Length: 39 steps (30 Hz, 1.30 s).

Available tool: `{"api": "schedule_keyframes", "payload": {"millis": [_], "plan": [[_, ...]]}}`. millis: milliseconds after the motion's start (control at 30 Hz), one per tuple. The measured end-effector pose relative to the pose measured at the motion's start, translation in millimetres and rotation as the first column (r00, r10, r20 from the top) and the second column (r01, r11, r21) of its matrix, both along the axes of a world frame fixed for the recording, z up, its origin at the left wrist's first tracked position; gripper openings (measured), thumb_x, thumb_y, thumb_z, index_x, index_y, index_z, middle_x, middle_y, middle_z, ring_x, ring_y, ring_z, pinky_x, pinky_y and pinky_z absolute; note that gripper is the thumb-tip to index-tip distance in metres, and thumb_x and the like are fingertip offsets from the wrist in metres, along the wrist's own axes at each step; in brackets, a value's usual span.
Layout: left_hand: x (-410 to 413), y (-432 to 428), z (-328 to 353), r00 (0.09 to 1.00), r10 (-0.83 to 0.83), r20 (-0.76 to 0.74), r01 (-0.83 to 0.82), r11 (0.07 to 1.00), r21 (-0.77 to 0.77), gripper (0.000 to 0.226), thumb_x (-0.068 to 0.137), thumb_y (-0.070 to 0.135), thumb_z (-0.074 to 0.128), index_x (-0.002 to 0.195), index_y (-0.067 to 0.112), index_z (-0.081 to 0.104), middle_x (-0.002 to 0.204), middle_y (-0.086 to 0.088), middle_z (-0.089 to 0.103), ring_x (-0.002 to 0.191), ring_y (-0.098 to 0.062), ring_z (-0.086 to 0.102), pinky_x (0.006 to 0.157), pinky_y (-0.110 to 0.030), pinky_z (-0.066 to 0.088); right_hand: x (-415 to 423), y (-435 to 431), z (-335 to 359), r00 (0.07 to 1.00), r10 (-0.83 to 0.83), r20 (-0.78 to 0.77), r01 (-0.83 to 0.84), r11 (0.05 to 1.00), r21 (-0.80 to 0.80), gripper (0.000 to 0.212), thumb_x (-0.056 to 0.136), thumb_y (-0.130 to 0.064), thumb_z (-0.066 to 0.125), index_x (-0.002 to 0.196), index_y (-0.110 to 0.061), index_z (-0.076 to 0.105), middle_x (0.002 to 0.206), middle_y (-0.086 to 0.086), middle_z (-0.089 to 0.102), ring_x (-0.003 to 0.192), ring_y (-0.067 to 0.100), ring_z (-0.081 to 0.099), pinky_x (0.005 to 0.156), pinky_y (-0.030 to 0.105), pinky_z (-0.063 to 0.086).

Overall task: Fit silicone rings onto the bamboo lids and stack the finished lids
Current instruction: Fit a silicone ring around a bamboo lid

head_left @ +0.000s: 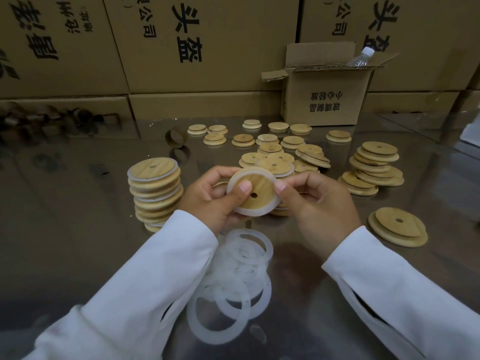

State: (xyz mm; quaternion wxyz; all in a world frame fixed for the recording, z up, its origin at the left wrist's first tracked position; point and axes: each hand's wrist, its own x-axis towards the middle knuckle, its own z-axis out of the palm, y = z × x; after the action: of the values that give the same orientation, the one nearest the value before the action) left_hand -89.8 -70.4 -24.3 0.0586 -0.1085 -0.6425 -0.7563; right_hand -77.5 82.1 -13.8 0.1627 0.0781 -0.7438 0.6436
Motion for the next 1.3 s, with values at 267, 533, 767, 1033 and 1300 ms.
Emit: {"api": "schedule_keyframes", "payload": {"millis": [267,533,767,1033,1300], "plan": [[3,6,0,0.998,0.028,0.059,-0.029,0.999,0.027,0.015,0.075,0.013,0.064,0.088,0.012,0.058,0.072,-0.002,0.072,0.068,-0.019,0.069,0.055,-0.033,0.058,0,-2,-5,0.992,-0.12,-0.033,0.121,0.991,0.059,0.011,0.081,-0.021,0.067,0.073,-0.025,0.062,0.071,-0.013,0.065,0.071,-0.006,0.06,0.059,0.007,0.046],[4,4,0,1.0,0.013,0.004,-0.012,0.974,-0.225,0.029,0.062,0.03,0.068,0.089,0.02,0.067,0.082,-0.004,0.072,0.076,-0.017,0.068,0.071,-0.032,0.055,4,-2,-3,0.997,-0.028,-0.071,0.043,0.975,0.219,0.018,0.083,-0.015,0.065,0.07,-0.026,0.059,0.076,-0.011,0.065,0.077,0.005,0.062,0.073,0.023,0.051],[3,-1,3,0.997,0.002,-0.083,-0.025,0.959,-0.283,0.028,0.06,0.032,0.065,0.085,0.019,0.068,0.078,-0.002,0.07,0.074,-0.014,0.066,0.067,-0.026,0.054,2,1,-1,0.999,0.034,-0.017,-0.031,0.987,0.159,0.014,0.082,-0.015,0.067,0.07,-0.021,0.064,0.075,-0.005,0.068,0.077,0.011,0.064,0.076,0.025,0.052],[0,-3,0,1.0,0.013,-0.011,-0.015,0.986,-0.166,0.028,0.058,0.033,0.066,0.083,0.022,0.07,0.078,-0.001,0.072,0.076,-0.017,0.067,0.074,-0.039,0.055,0,4,3,0.999,0.048,-0.009,-0.046,0.986,0.158,0.016,0.083,-0.017,0.066,0.068,-0.023,0.063,0.075,-0.006,0.068,0.074,0.008,0.064,0.062,0.012,0.049],[0,1,-4,0.997,0.081,0.01,-0.079,0.987,-0.139,0.027,0.058,0.033,0.068,0.082,0.02,0.071,0.078,-0.006,0.073,0.078,-0.025,0.068,0.076,-0.043,0.055,3,-5,-8,0.998,-0.014,-0.066,0.027,0.978,0.205,0.011,0.084,-0.02,0.064,0.077,-0.026,0.058,0.081,-0.013,0.064,0.08,0.002,0.061,0.072,0.014,0.048]]}}
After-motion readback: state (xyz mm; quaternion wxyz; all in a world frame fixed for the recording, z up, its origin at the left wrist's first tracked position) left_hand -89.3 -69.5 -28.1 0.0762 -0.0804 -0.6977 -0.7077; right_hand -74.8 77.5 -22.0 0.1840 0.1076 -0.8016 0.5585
